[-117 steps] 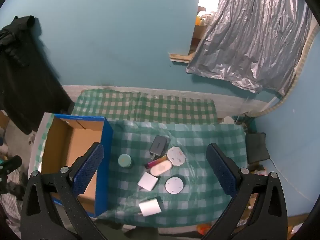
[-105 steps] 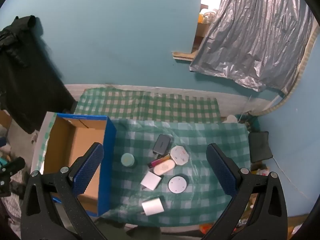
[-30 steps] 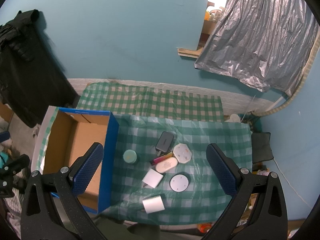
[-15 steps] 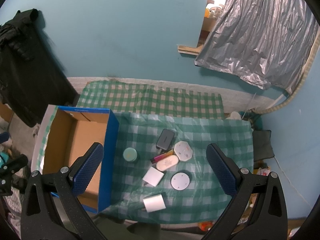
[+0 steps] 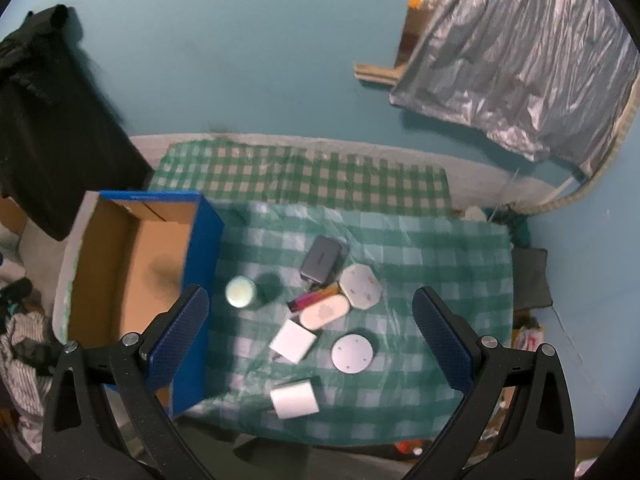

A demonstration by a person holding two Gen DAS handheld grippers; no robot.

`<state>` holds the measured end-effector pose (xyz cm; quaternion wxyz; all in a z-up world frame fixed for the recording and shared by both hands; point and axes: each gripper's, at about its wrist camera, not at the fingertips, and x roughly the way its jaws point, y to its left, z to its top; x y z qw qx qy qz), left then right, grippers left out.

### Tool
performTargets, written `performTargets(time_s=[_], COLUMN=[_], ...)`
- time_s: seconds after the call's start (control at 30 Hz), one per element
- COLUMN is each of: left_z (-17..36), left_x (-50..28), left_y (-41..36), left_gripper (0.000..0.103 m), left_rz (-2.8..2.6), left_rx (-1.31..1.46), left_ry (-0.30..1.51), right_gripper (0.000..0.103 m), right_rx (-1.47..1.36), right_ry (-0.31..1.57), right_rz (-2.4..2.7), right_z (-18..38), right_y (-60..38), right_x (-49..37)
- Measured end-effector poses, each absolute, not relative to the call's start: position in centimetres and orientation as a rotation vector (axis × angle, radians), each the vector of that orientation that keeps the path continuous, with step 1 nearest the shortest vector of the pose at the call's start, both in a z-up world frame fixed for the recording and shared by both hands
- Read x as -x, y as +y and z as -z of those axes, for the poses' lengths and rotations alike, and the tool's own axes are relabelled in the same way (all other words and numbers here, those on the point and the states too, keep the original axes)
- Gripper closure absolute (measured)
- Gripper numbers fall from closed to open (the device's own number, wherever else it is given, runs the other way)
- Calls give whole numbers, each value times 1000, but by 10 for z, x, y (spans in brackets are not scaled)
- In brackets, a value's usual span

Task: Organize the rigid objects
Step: 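Grasp the cardboard box wall with the left gripper while the right gripper approaches the items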

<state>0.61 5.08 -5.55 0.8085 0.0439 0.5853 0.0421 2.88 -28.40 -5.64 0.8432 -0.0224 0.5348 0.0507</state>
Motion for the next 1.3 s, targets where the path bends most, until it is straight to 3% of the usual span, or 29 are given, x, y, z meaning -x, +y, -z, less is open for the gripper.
performTargets(time_s=[0.37,0.93,1.1,1.2,1.3], left_z=[112,196,214,224,232], left_x=[-1,18,23,25,27], left_y=[101,105,102,100,100], left_gripper=[2,5,22,41,49], left_rz=[-165,-205,-198,-180,-172], left_rx=[10,-62,-70,-79,-90], left_ry=[1364,1530,1573,1608,1623], right_gripper=[2,5,5,8,12], right_rx=[47,52,65,69,76], right_ry=[1261,1391,1419,1441,1458], right_rz=[-68,-90,-74,-70,-76], right_z=[131,236,254,264,273], right_y=[-322,-337,-340,-341,-339], right_x=[-43,-37,-35,-35,-37])
